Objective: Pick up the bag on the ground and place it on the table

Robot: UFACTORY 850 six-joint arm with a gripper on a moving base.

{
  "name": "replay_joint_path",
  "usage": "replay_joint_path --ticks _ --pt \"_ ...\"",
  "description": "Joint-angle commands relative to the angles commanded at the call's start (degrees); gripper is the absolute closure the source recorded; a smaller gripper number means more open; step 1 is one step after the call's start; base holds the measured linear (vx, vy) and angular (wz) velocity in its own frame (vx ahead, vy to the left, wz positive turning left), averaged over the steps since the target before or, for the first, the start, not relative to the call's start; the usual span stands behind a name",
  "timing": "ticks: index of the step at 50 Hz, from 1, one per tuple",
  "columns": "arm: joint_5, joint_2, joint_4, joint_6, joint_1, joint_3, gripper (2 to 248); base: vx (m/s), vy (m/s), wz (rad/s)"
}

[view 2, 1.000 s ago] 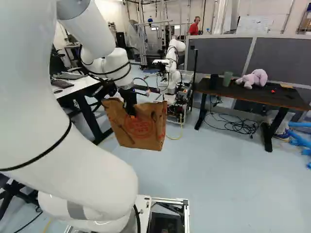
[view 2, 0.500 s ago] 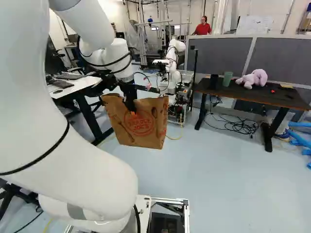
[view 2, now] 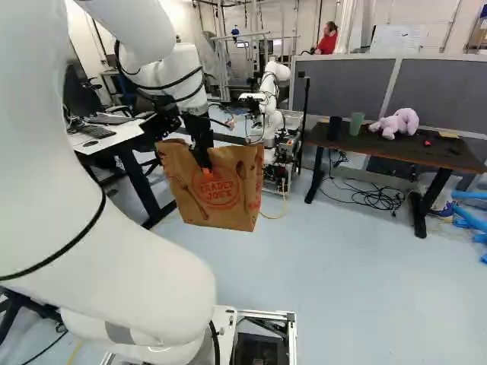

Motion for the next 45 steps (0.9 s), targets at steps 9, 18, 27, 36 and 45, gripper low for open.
replay_joint_path --ticks 9,18,27,36,45 --pt "-2.63 0.79 0.00 0.00 -0.07 -0.99 229 0.000 0.000 0.000" --pt "-5.33 1.56 0.00 0.00 -0.14 -1.99 229 0.000 0.000 0.000" --pt "-8.07 2.34 0.00 0.00 -0.21 -3.03 229 0.000 0.000 0.000" --pt "-10.27 3.10 0.00 0.00 -0.27 -4.09 229 0.000 0.000 0.000" --pt "-10.79 3.44 0.00 0.00 -0.30 -4.46 229 0.000 0.000 0.000"
